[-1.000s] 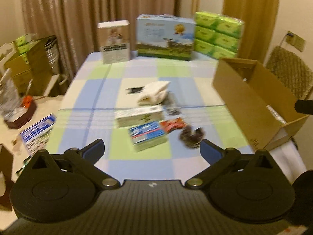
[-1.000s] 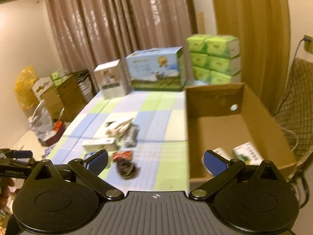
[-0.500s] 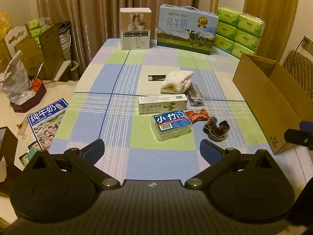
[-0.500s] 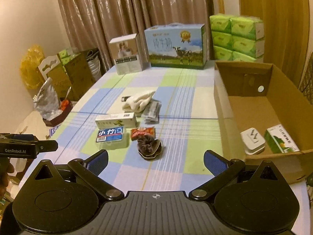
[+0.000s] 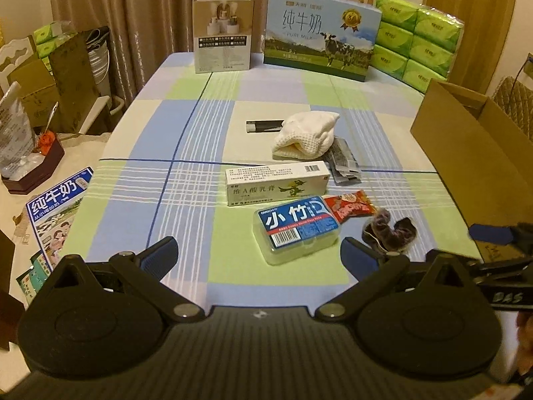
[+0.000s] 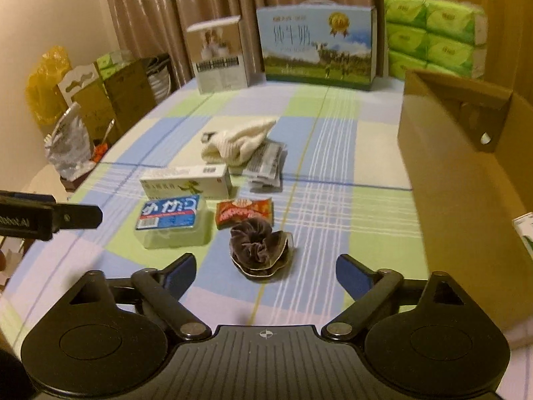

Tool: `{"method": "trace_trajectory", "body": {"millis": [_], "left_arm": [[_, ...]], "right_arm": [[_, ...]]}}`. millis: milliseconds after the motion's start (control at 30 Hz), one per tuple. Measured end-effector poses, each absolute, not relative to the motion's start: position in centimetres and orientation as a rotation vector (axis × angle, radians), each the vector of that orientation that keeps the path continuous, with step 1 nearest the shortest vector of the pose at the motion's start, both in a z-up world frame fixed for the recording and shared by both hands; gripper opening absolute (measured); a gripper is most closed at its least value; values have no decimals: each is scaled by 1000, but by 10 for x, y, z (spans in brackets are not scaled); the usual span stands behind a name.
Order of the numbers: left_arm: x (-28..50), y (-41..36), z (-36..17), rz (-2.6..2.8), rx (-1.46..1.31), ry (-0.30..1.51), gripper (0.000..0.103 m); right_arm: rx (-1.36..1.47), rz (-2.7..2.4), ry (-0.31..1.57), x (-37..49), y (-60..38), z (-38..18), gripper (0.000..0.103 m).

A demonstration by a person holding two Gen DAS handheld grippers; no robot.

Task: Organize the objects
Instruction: 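Grasp the brown scrunchie with the right tool while the left tool approaches the floss box, then grasp the blue floss-pick box with the left tool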

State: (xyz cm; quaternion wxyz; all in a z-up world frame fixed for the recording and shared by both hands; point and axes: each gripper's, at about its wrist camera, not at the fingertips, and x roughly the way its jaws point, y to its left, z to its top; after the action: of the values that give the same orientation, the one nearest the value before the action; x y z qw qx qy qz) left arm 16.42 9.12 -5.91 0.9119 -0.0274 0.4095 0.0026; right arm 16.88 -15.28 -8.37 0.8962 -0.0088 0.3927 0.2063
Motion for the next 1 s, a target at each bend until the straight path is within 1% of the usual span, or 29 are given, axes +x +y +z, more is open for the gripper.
{"method": "trace_trajectory", "body": {"millis": [67,133,200,433,467,500,567,600,933,967,1000], "left_arm": [[174,90,-66,8,-62,853,102],[182,88,-72,4,-59,857,102],[188,87,-78,3,-59,860,102],[203,88,-98,5,-74,880,102],[204,88,-100,7,-73,883,102],[205,87,-102,9,-73,885,102],[208,85,-105,9,-80,888,102],[210,84,-107,8,-87,891,102],[234,60,-129,9,-160,898,101],[236,58,-131,16,-160,898,99],[239,55,-133,19,-157,896,94]], "right_arm": [[-26,429,833,178,-146,-95,79],[-29,436,849,187,-139,-106,76],[-24,438,860,195,-135,-114,71],[-55,432,865,212,-118,-134,59],[-71,422,859,213,-117,-135,49],[-82,408,858,214,-117,-135,35],[-82,389,851,216,-122,-134,25],[-75,378,847,217,-125,-132,23],[-63,275,830,224,-153,-126,21],[-60,273,831,225,-155,-126,21],[-59,271,832,225,-155,-126,21]]}}
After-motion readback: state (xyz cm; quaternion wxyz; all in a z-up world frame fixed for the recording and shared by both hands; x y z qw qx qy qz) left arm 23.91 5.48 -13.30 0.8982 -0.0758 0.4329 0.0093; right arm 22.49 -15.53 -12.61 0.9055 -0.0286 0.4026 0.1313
